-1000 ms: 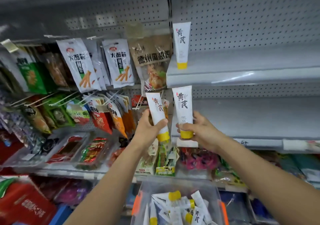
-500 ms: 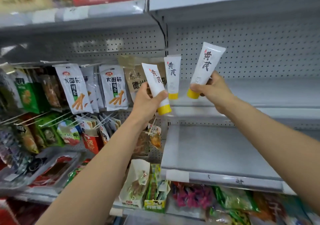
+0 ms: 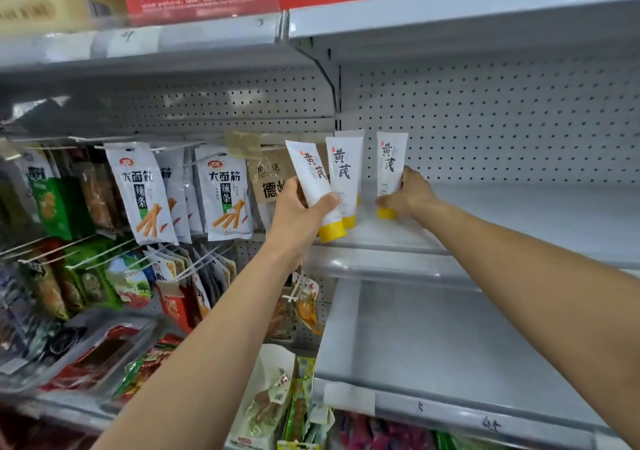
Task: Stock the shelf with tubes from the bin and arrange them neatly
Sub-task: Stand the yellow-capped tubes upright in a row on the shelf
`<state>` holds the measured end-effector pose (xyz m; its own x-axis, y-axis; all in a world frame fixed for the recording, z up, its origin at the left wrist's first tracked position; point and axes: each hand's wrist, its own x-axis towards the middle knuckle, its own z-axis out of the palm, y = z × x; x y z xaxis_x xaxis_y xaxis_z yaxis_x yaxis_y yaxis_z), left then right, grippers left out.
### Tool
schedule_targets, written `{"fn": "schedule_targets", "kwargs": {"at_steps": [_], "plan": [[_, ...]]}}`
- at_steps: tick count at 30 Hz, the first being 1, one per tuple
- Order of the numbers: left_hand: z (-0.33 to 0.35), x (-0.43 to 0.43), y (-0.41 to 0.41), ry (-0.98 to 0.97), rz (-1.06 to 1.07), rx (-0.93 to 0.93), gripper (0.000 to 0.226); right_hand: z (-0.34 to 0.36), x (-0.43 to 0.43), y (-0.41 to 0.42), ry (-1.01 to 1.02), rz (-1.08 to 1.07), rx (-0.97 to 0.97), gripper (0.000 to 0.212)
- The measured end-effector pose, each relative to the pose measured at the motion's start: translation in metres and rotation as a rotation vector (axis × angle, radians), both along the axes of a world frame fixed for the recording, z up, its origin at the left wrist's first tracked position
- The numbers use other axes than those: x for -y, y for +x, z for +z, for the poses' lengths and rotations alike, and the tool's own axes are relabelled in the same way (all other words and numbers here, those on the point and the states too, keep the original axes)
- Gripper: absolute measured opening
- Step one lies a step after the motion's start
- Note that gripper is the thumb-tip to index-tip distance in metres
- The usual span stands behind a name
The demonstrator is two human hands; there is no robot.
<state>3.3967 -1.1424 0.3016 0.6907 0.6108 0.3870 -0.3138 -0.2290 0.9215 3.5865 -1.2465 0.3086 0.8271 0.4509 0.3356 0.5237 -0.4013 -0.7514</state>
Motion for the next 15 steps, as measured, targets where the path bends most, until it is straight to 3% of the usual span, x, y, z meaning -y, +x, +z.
{"fn": "schedule_targets", "kwargs": {"at_steps": [15], "plan": [[-0.006,-0.01,0.006,-0.024,0.013,-0.018,0.042,0.005,-0.027,0.029,-0.054,-0.036,-0.096,0.067]]}}
